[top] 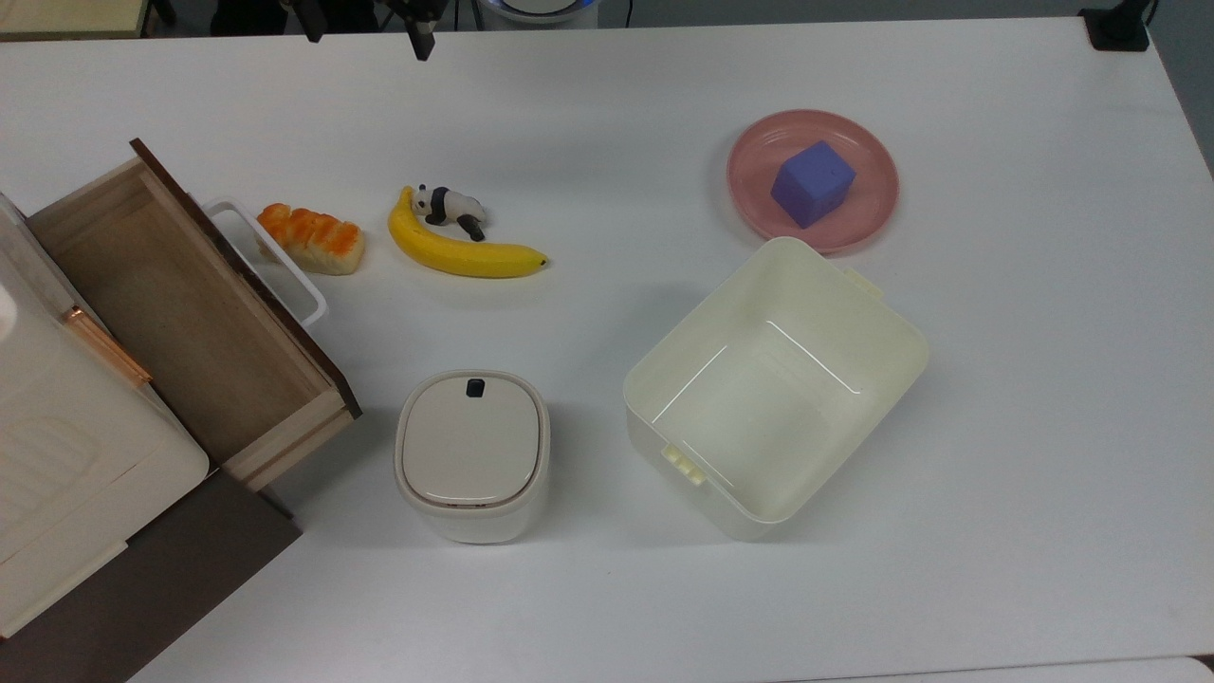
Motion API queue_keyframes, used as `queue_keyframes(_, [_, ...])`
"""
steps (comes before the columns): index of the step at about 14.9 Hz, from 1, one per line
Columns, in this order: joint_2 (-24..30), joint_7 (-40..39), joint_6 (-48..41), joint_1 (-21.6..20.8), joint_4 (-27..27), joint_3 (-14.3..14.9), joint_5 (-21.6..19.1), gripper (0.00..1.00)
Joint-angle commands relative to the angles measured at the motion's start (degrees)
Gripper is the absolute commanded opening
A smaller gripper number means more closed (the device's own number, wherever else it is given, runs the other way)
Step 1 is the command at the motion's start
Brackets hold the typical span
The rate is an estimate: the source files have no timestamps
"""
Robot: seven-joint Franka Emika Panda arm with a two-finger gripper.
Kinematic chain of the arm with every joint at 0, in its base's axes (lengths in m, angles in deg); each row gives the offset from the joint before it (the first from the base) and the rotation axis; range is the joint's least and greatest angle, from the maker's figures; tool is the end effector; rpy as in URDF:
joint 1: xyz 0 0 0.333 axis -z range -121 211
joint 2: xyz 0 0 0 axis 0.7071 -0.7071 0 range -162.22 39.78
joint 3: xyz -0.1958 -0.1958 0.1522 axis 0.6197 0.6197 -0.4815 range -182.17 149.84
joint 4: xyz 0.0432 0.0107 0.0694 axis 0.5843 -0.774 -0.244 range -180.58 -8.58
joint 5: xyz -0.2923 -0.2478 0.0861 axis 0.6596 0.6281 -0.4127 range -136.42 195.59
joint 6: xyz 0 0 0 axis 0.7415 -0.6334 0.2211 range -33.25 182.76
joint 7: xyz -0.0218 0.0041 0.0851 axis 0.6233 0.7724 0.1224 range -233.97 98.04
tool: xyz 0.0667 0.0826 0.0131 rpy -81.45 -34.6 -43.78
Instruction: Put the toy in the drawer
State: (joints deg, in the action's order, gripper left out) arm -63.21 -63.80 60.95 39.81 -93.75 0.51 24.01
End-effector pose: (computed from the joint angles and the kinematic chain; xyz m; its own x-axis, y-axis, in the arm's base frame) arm 0.5615 -0.1011 0.6180 0.9612 -0.2743 0.0303 -0.2707 -0.9585 -0.0896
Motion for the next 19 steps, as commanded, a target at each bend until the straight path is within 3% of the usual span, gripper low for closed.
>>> queue_keyframes(1, [0.67, 0.67, -1.7, -0.52, -0.66, 0.02, 0.39, 1.0])
queue_keyframes(12, [1.02, 0.41, -1.17, -0.43, -1.71, 0.02, -0.13, 1.0])
queue_keyframes(17, [1.2, -1.34, -0.65, -1.31, -5.84, -0.59, 3.9, 1.0])
queue_keyframes(19, [1.02, -1.44, 1.18, -1.31, -9.16, -2.78, 6.61, 1.0])
